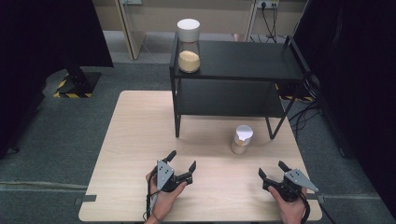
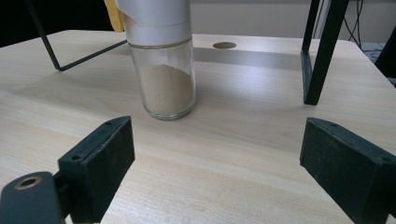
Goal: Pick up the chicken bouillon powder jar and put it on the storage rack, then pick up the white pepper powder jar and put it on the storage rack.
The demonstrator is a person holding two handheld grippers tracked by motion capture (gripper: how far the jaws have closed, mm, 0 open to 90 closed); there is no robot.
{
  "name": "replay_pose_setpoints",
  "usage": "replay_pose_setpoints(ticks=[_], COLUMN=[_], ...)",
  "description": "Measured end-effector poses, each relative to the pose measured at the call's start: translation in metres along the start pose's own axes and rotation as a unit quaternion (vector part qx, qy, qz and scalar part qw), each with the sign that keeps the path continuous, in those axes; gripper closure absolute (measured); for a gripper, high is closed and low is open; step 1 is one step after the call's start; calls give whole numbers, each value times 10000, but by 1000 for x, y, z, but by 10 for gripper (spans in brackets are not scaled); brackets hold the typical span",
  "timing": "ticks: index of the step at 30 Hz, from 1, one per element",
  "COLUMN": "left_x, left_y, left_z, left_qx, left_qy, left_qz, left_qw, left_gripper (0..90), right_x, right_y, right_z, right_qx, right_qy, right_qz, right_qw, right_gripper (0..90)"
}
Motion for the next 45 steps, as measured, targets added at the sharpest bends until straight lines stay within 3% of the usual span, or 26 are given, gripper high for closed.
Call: replay_pose_setpoints(ticks=[28,34,42,45], left_x=[0,1,1,1], left_y=[4,3,3,2], left_z=[-1,-1,-1,0], left_qx=[178,176,230,192], left_qy=[96,110,138,133], left_qz=[1,23,26,48], left_qw=[9998,9998,9996,9997], left_gripper=[124,122,121,121], right_x=[0,1,13,25], right_y=[0,-2,-22,-34], right_z=[-3,-2,6,9], right_qx=[94,108,-101,-177], right_qy=[-24,-125,-422,-492], right_qz=[-30,-32,52,104], right_qw=[9999,9999,9990,9986], right_gripper=[96,94,94,94])
Point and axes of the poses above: each handheld gripper's, and its own axes: x roughly forward along the jaws, y roughly out of its underside, z roughly to its left, the point moved 4 cm from there along x, roughly forward along the jaws, and after that the axes turned 7 degrees about -y, right-handed, at the moved point
